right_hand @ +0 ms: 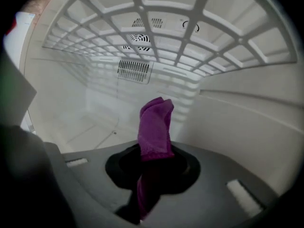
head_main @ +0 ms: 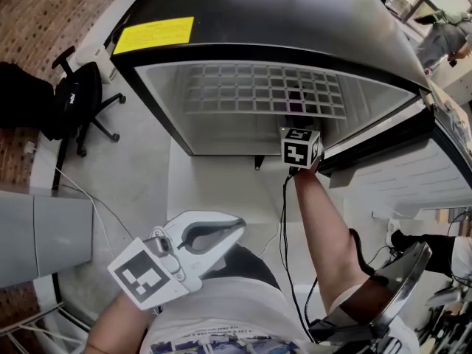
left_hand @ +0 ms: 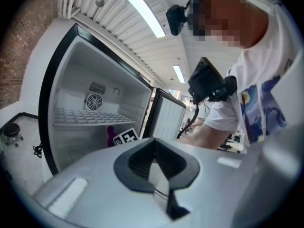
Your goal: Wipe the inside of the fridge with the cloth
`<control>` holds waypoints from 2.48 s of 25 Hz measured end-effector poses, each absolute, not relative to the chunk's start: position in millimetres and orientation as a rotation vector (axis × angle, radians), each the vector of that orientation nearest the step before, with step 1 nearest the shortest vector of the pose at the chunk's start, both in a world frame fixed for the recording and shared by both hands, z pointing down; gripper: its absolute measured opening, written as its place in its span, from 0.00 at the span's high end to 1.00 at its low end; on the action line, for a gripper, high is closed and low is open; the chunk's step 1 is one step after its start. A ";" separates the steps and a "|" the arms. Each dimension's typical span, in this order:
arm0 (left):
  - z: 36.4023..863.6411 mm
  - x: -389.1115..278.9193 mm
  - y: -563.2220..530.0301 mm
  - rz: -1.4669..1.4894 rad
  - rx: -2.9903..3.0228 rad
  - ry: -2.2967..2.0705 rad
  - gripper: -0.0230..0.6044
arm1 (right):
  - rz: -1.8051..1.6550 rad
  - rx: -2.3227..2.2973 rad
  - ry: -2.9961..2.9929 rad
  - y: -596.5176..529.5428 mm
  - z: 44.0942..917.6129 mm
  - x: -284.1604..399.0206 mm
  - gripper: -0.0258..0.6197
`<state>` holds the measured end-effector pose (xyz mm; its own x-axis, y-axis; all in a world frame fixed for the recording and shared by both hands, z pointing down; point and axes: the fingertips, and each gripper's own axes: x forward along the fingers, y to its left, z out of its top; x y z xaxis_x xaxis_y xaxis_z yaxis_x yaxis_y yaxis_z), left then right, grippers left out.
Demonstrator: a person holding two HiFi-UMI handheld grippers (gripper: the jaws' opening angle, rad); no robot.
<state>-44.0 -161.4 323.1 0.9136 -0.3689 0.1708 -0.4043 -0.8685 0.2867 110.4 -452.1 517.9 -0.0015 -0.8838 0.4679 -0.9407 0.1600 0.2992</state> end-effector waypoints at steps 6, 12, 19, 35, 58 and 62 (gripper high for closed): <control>324.8 -45.3 -166.3 0.180 2.750 -0.578 0.95 | 0.194 1.686 -1.887 -454.4 537.9 103.9 0.88; 325.4 -54.9 -169.0 0.176 2.729 -0.610 0.95 | 0.238 1.633 -1.944 -455.5 550.0 74.8 0.88; 325.4 -69.4 -167.4 0.163 2.711 -0.664 0.95 | 0.240 1.566 -1.999 -455.7 554.8 41.0 0.88; 326.0 -101.3 -156.7 0.164 2.671 -0.797 0.95 | 0.279 1.402 -2.161 -450.5 553.7 -57.6 0.88; 325.8 -131.5 -134.9 0.162 2.633 -0.900 0.95 | 0.433 1.252 -2.439 -430.9 535.6 -142.0 0.88; 325.3 -125.2 -131.3 0.167 2.649 -0.856 0.95 | 0.397 1.286 -2.462 -425.7 521.0 -127.4 0.88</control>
